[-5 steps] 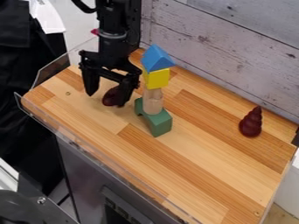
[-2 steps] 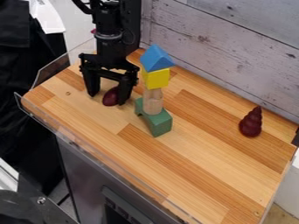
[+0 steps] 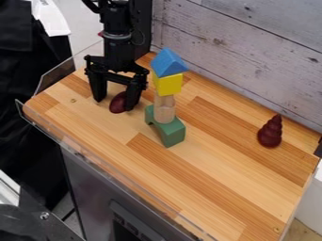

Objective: Move the purple object to the upper left side of the table

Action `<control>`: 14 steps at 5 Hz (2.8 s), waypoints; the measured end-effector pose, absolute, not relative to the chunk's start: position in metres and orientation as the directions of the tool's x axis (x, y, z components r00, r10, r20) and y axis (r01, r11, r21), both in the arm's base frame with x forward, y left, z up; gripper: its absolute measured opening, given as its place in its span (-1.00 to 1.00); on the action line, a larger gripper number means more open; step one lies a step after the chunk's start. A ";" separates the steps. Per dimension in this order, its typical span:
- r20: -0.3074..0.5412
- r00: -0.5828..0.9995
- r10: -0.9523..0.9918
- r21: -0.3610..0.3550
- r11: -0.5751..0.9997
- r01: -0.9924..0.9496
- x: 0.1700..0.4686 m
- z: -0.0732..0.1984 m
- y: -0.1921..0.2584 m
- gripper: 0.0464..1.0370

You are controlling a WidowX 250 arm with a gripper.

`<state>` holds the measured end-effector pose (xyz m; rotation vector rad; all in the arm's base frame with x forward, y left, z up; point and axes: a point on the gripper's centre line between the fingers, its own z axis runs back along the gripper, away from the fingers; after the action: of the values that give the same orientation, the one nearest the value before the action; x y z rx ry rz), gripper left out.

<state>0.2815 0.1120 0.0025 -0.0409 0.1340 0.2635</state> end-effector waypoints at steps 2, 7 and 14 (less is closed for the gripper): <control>-0.137 0.955 0.264 -0.023 0.963 -0.269 0.279 -0.001 0.111 0.31; -0.029 0.963 0.267 -0.123 0.955 -0.268 0.298 0.052 0.118 0.00; -0.055 0.985 0.164 -0.061 0.984 -0.167 0.338 0.044 0.105 0.00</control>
<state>0.3379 0.1053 0.0436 -0.0654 0.0496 0.1665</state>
